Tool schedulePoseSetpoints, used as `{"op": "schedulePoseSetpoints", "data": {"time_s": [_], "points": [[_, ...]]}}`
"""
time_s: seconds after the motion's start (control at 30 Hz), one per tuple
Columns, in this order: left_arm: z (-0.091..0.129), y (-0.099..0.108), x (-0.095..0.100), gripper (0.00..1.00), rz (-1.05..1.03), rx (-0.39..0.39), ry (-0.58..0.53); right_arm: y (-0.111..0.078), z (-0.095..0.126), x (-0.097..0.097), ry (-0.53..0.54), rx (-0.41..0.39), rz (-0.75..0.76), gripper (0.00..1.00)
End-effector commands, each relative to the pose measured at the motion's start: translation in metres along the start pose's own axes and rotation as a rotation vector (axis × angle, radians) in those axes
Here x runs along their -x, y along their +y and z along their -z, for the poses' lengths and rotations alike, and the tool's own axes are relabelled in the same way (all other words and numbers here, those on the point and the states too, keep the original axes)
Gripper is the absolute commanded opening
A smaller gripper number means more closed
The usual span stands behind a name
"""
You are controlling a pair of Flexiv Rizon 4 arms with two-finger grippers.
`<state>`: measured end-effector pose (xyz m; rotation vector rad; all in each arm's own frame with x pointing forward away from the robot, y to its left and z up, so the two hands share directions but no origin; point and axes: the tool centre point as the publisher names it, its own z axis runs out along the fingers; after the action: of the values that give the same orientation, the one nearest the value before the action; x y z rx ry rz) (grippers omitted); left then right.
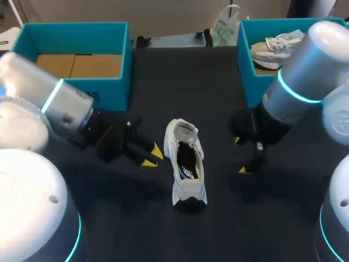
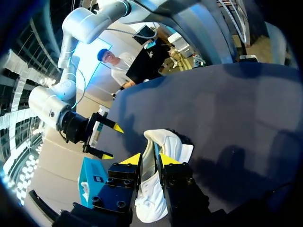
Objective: Take the shoe out of the shoebox, open the shoe tongue, remove and reinsert the insole, then place the shoe into the shoebox
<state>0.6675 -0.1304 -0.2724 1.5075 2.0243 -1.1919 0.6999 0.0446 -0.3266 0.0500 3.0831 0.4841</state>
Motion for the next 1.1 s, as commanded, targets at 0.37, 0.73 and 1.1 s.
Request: {"op": "schedulePoseSetpoints", "data": {"time_s": [0.37, 0.73, 1.1], "points": [[0.038, 0.009, 0.022, 0.22, -0.060, -0.038, 0.311, -0.005, 0.017, -0.005, -0.004, 0.004, 0.002, 1.00], [0.047, 0.013, 0.033, 0.05, -0.098, -0.069, 0.565, -0.060, 0.042, -0.004, -0.023, -0.038, -0.100, 1.00], [0.055, 0.015, 0.038, 0.00, -0.135, -0.066, 0.627, -0.060, 0.042, -0.004, -0.023, -0.038, -0.100, 1.00]]}}
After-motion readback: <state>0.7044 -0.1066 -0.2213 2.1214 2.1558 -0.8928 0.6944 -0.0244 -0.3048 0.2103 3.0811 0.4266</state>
